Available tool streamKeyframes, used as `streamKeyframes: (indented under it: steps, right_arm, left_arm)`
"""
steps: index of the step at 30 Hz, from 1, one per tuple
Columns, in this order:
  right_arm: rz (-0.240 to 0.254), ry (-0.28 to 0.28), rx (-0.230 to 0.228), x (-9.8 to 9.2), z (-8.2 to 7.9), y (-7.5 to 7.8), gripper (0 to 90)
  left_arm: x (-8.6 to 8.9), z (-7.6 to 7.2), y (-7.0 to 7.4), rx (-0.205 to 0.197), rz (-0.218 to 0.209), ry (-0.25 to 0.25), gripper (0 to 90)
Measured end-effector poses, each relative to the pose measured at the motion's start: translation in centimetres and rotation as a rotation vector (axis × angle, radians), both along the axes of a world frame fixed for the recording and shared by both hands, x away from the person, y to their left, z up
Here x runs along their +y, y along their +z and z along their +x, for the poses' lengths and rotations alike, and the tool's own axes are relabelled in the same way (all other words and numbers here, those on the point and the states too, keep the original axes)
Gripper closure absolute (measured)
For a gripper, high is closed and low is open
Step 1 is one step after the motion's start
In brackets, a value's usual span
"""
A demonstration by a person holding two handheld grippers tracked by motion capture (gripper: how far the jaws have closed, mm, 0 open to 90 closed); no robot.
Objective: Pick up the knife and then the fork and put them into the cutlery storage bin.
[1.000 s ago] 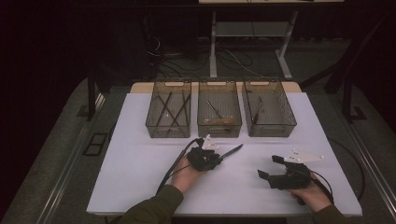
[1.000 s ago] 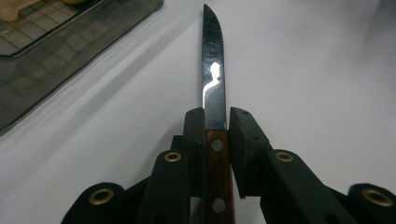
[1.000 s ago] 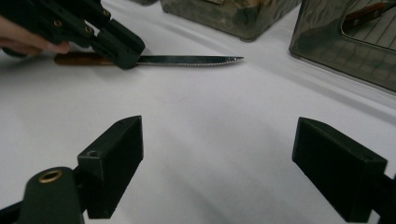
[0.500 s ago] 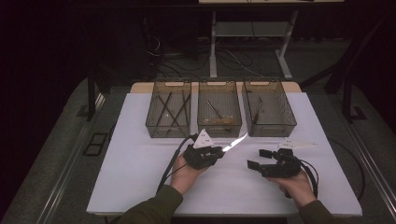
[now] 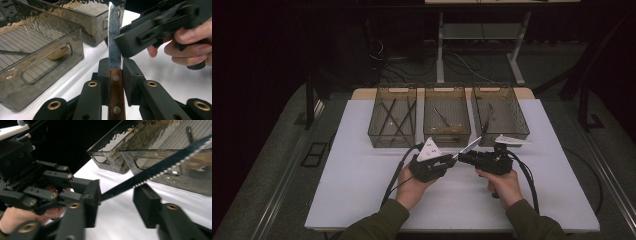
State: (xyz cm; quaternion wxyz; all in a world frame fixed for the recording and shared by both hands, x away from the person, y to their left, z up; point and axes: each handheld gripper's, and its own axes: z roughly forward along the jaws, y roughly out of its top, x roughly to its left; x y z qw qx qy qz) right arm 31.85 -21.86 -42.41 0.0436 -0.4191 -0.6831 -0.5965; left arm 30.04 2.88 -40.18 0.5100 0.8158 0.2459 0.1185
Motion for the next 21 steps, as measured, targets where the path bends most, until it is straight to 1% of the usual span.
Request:
streamKeyframes:
  steps: [2,4,6,10,12,13,15,16,18,19,21]
  right_arm:
    - [0.023,-0.002,0.004,0.3,0.2,0.0,66.9]
    - [0.038,-0.007,-0.003,0.4,0.3,0.1,75.2]
    - [0.055,-0.005,-0.007,0.5,0.4,0.3,79.1]
    - [0.053,0.023,-0.043,1.0,0.5,0.9,85.6]
    - [0.038,0.024,-0.058,1.4,0.4,1.4,87.7]
    - [0.030,0.028,-0.068,1.5,0.4,1.5,88.8]
    - [0.020,0.031,-0.079,1.6,0.5,1.7,88.8]
    - [0.016,0.024,-0.086,1.5,0.5,1.8,88.8]
    - [0.007,0.011,-0.093,1.1,0.5,2.2,88.9]
    - [-0.007,0.005,-0.101,0.8,0.5,2.5,88.9]
    - [-0.042,-0.008,-0.120,0.1,0.5,3.2,88.9]
  left_arm:
    - [0.0,0.0,0.0,0.000,-0.002,0.003,76.8]
    - [0.0,0.1,0.0,-0.001,-0.001,0.003,76.8]
    - [0.0,0.2,-0.1,-0.001,-0.001,0.007,76.8]
    - [0.0,0.3,-0.2,-0.003,-0.001,0.006,76.7]
    - [0.1,0.3,-0.1,-0.005,-0.012,0.013,76.3]
    - [0.2,0.4,-0.1,-0.001,-0.014,0.004,75.6]
    - [0.5,0.5,-0.1,-0.002,-0.017,0.003,73.1]
    - [0.7,0.5,-0.2,0.001,-0.018,0.001,67.9]
    - [1.1,0.4,-0.2,0.001,-0.019,0.002,63.1]
    - [1.4,0.4,-0.3,-0.001,-0.020,0.004,59.8]
    - [2.2,0.3,-0.5,0.002,-0.011,-0.006,55.1]
